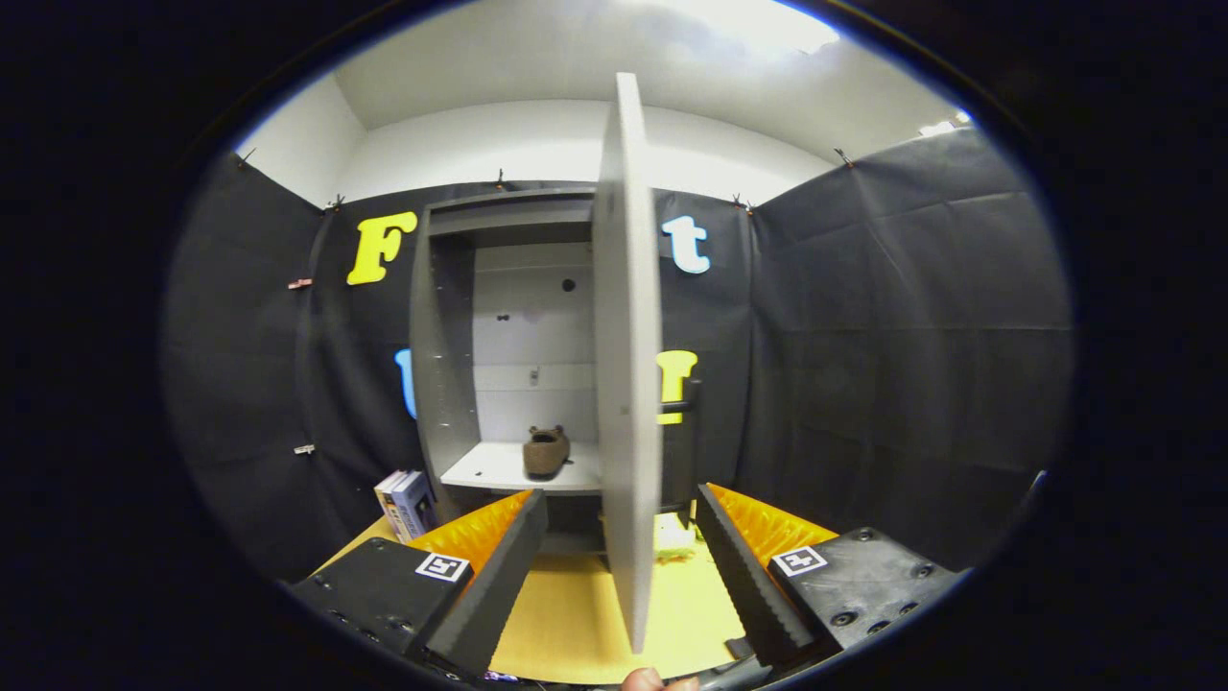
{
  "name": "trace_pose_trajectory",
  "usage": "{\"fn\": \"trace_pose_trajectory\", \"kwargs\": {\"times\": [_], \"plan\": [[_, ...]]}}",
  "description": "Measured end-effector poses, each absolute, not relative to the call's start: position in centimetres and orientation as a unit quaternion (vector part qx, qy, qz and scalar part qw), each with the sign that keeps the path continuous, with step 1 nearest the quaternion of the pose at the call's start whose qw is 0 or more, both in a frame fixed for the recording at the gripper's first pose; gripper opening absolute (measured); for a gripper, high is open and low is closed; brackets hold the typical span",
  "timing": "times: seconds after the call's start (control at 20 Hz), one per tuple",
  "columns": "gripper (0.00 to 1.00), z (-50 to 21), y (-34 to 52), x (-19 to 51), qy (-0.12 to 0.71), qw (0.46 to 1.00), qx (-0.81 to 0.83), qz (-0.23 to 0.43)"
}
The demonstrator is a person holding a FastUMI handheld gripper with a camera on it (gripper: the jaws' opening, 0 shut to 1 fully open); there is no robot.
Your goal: Open the shoe cabinet door, grab the shoes and put them into the shoe cabinet, then close the shoe cabinet door.
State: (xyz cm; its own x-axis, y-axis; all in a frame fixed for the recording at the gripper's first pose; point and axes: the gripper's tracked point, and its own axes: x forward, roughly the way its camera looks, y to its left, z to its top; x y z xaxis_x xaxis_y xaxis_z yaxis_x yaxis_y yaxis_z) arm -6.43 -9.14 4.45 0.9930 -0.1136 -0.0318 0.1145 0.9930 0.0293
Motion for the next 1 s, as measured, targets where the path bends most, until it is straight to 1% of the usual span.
{"fn": "trace_pose_trajectory", "kwargs": {"times": [0.25, 0.45, 0.6, 0.85, 1.0], "plan": [[0.98, 3.7, -15.4, -2.7, 0.019, 0.996, 0.029, -0.085], [0.98, 2.4, -18.3, 0.5, 0.037, 0.995, 0.04, -0.087], [0.98, 1.5, -18.0, 2.0, 0.049, 0.994, 0.061, -0.074], [0.98, 1.5, -17.6, 1.8, 0.042, 0.995, 0.056, -0.078], [0.98, 1.5, -16.0, 1.6, 0.043, 0.995, 0.057, -0.074]]}}
